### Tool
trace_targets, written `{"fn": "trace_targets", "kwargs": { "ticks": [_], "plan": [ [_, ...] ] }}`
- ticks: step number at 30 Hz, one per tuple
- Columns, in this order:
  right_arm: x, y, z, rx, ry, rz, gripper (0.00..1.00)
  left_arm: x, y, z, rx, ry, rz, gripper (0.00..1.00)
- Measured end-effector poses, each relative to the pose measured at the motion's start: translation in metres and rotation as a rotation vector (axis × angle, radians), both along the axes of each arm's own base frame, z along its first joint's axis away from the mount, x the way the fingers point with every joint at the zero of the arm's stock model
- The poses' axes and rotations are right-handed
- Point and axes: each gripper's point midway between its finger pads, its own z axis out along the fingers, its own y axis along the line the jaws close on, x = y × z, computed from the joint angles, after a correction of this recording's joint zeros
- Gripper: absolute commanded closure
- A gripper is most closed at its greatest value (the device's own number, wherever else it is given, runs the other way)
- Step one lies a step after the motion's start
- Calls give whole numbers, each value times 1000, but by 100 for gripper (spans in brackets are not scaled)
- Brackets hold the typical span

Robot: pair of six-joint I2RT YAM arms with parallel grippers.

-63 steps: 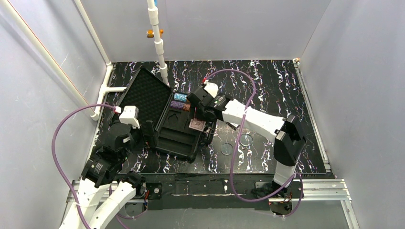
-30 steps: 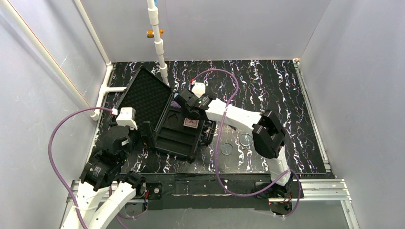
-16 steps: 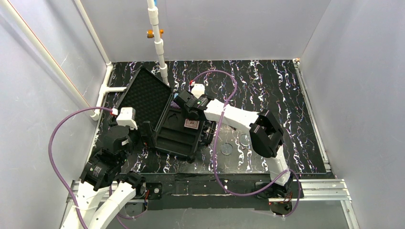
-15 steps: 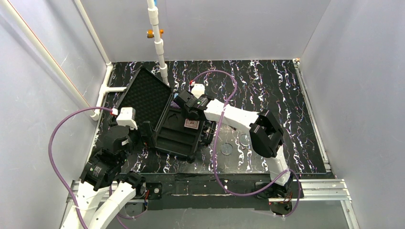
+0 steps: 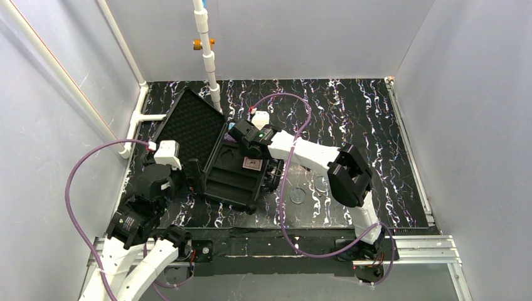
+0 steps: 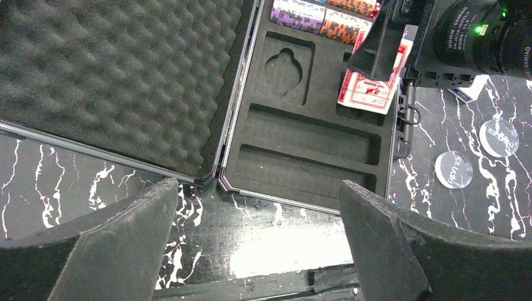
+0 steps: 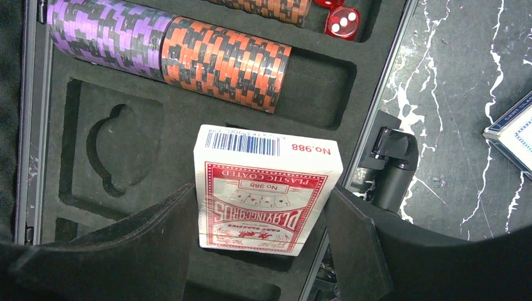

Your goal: Pack up texas hold em set

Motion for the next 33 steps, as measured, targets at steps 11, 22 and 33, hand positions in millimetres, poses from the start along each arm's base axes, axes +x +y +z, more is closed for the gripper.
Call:
{"fn": "trace_targets", "kwargs": {
  "ticks": [11,22,33],
  "plan": [
    [0,0,-1,2,2,-2,73,0,0,-1,3,4,-1,1],
    [-3,1,-2,11,18,-1,72,1,-1,-2,7,12,-3,1],
    [-6,3,-19,-4,51,-10,73,1,-1,-2,9,12,-6,1]
  ]
}}
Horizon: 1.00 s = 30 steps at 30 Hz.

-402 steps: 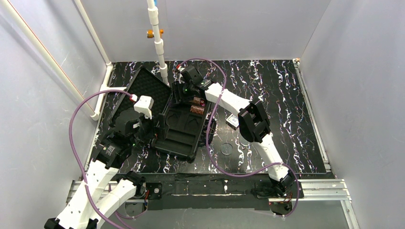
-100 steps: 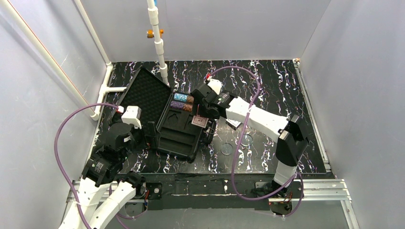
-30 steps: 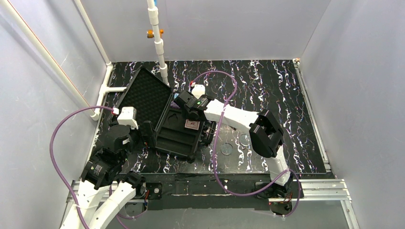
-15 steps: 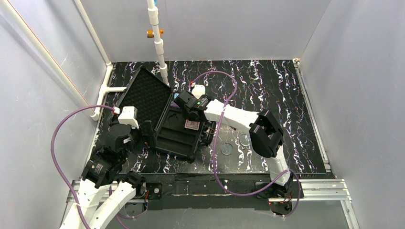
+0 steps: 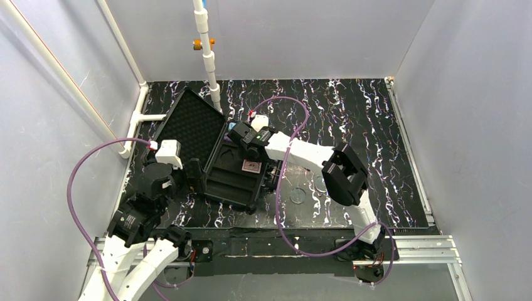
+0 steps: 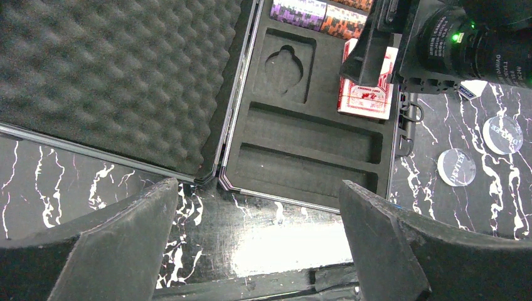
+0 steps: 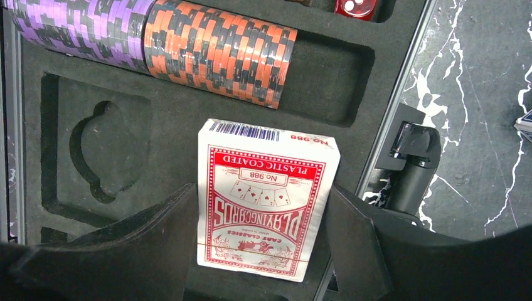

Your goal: Pack up texas hold em set

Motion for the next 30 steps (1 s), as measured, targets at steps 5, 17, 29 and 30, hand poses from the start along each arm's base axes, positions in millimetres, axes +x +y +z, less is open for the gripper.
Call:
{"fn": "trace_targets", "kwargs": {
  "ticks": [5,17,29,30],
  "plan": [
    [0,1,-3,2,6,-8,58,0,0,0,0,0,0,1],
    [-3,2,-4,9,12,19,5,0,0,0,0,0,0,1],
    [-28,-20,3,-64,41,138,2,1,-1,-2,6,12,0,1],
    [-29,-23,4,-78,41,150,2,1,-1,-2,6,13,0,1]
  ]
}}
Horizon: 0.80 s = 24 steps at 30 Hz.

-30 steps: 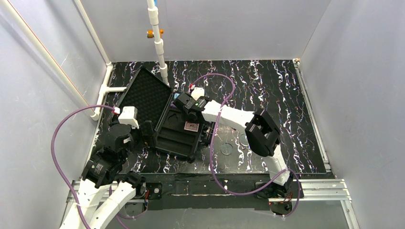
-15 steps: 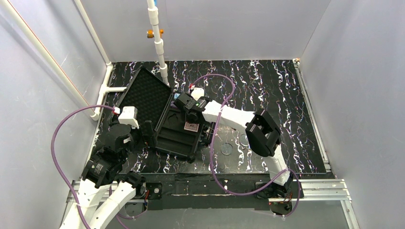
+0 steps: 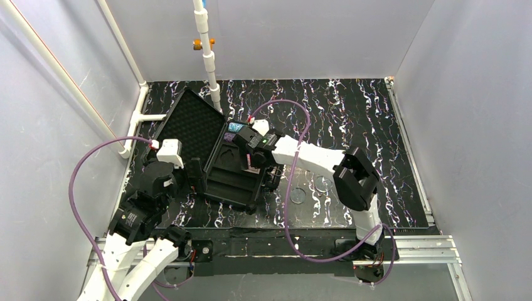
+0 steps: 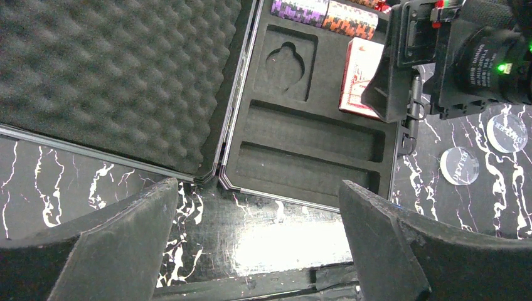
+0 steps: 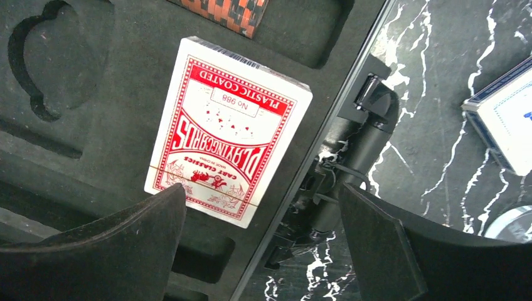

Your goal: Pack up texas hold em set

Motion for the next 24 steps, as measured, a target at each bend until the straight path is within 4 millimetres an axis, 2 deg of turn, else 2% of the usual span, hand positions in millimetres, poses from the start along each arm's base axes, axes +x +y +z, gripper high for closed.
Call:
{"fn": "trace_targets", "kwargs": {
  "ticks": [5,13,19,24],
  "plan": [
    [4,-7,9,-48,-31,61,2,1,0,-2,4,8,0,1],
    [30,-8,25,-39,-67,124,13,1,-1,-3,7,14,0,1],
    [61,-3,45,19,-105,125,30,2,-1,-3,8,16,0,1],
    [72,-2,37,33,-90,132,40,3,-1,-5,15,29,0,1]
  ]
}}
